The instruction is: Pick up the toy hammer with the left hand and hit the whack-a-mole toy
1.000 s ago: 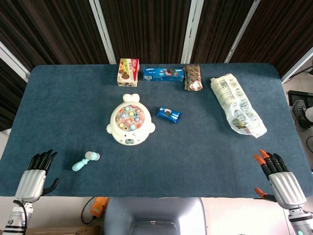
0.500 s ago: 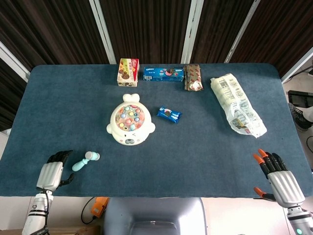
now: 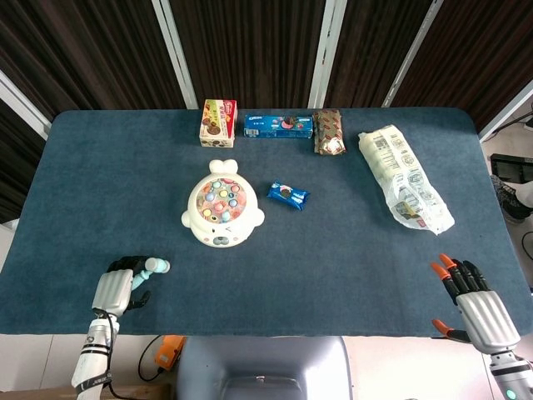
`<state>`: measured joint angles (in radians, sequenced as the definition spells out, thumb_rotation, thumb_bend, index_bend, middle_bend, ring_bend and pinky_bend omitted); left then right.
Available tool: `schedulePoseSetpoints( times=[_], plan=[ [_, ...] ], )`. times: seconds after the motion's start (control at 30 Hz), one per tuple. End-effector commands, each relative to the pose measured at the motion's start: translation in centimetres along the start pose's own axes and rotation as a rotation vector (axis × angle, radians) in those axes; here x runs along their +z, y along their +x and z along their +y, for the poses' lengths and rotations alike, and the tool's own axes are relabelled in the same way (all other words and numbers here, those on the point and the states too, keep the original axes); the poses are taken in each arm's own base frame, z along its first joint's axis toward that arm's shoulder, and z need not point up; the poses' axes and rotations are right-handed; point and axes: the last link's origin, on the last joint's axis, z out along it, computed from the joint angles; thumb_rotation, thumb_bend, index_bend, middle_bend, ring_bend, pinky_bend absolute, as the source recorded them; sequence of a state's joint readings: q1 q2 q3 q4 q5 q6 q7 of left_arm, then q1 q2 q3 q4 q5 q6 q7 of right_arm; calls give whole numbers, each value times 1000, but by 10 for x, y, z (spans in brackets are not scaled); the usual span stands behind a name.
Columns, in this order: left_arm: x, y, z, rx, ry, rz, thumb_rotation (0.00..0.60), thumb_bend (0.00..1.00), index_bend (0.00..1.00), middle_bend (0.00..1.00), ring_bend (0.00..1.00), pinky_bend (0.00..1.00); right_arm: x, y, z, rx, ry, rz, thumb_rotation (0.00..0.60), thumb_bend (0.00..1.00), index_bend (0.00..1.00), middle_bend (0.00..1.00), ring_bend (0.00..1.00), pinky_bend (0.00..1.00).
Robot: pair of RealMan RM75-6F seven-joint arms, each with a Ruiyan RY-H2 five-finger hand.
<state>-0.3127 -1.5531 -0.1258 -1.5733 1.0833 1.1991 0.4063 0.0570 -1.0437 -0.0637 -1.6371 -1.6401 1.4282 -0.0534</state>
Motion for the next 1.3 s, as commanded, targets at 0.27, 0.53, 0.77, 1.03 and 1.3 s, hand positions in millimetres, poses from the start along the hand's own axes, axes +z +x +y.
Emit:
schedulePoseSetpoints(
  times=[0.27,0.53,0.77,1.03,1.3],
  plan=[
    [12,-2,13,-15,18,-6,600,331,308,244,180,189,0,1,1,1,-3,2,600,320,0,0,0,0],
    [20,3,21,-19,20,-7,600,347,334,250,185,189,1,0,0,0,-3,1,600,320,0,0,0,0],
    [23,3,18,-9,38,-15,600,356,336,251,186,189,0,1,2,3,-8,6,600,320,0,0,0,0],
    [25,4,13,0,56,-12,600,398,353,264,201,191,0,1,2,2,-8,6,600,320,0,0,0,0],
    [22,4,8,9,63,-29,600,397,361,272,210,193,0,2,2,2,-9,8,600,321,0,0,0,0]
  ],
)
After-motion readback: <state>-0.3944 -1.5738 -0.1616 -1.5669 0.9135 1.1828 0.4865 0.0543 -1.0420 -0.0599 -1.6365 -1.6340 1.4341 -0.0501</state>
